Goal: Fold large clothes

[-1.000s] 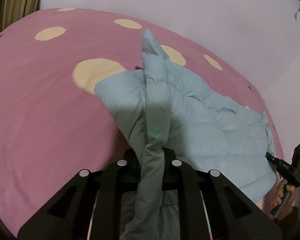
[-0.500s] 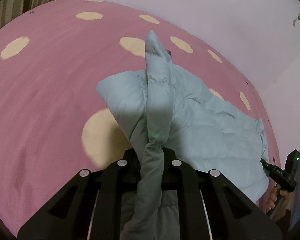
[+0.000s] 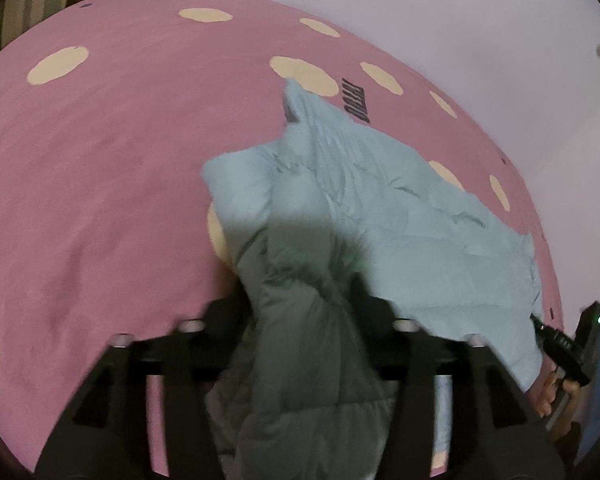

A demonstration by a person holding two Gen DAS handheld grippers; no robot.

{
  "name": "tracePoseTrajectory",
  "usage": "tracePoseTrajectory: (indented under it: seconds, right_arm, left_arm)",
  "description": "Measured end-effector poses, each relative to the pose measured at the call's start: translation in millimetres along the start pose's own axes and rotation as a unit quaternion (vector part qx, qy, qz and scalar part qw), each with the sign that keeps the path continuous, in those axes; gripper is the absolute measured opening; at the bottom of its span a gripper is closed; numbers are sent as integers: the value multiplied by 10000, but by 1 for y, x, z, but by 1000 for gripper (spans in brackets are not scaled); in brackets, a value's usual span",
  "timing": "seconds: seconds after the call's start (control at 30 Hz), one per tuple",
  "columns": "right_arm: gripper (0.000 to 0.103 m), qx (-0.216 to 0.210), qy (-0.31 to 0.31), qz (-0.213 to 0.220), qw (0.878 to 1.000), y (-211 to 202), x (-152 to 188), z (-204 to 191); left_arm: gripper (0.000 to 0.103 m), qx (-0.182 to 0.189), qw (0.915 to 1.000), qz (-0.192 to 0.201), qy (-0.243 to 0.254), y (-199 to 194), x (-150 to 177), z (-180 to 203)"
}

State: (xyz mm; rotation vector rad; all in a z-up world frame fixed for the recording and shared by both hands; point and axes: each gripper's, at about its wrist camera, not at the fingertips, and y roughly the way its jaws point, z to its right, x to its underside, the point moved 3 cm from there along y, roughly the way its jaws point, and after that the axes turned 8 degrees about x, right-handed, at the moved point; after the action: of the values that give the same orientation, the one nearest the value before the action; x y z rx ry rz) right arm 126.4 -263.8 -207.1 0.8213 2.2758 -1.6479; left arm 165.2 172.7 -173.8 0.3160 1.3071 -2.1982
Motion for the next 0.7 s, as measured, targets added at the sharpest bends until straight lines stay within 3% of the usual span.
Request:
tracePoseTrajectory:
  seconds: [0.2,0.5,0.7]
  right_arm:
    - [34,244,91,149,9995,-21,1,9]
    - [34,1155,-334,766,9898,-59,3,-16]
    - [34,953,-590,959,9891,-71,10,-50]
  left_arm:
    - [64,-233,9997,107,19,-20,14,-7]
    - [66,-278,9994,192,-119,-27,34,-17]
    - [66,-261,9994,212,-70,-28,34,-17]
